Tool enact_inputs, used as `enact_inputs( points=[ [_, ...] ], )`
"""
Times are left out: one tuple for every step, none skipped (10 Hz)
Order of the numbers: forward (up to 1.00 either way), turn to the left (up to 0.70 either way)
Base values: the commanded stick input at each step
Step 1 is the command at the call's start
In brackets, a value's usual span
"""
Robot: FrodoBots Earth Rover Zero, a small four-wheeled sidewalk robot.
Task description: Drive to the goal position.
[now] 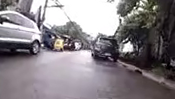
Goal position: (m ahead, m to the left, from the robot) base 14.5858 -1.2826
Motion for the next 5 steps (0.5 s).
enact_inputs(
  points=[
    [1.0,0.27],
    [1.0,0.04],
    [1.0,0.0],
    [1.0,0.0],
    [1.0,0.0]
  ],
)
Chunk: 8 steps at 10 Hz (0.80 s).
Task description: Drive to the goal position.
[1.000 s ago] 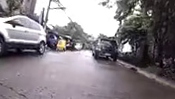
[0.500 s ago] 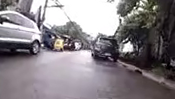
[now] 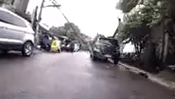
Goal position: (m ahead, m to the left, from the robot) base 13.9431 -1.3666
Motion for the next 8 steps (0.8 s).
enact_inputs(
  points=[
    [1.0,0.01],
    [1.0,0.27],
    [1.0,0.27],
    [1.0,0.0],
    [1.0,0.0],
    [0.99,0.0],
    [0.27,0.0],
    [0.0,0.0]
  ],
)
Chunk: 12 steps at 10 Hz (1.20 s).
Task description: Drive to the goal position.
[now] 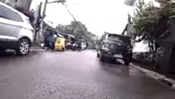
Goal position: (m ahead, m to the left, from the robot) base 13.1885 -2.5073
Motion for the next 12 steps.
enact_inputs(
  points=[
    [0.0,0.0],
    [0.0,0.0],
    [0.0,0.0],
    [0.0,0.0],
    [0.0,0.0],
    [0.0,0.0],
    [0.0,0.0],
    [0.0,0.0],
    [0.77,0.0],
    [1.0,0.0],
    [1.0,0.0],
    [1.0,0.0]
  ],
)
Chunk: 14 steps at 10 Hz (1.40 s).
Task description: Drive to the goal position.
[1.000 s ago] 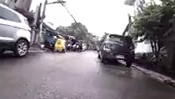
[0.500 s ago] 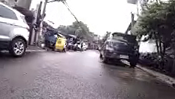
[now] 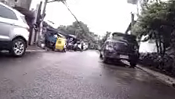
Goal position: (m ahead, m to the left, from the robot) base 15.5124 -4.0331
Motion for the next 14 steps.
enact_inputs(
  points=[
    [1.0,0.0],
    [1.0,0.0],
    [1.0,0.12],
    [1.0,0.26],
    [1.0,0.0],
    [1.0,0.0],
    [1.0,0.0],
    [1.0,0.0],
    [1.0,0.0],
    [1.0,0.13],
    [1.0,0.15],
    [1.0,0.0],
    [1.0,0.0],
    [1.0,0.0]
  ],
)
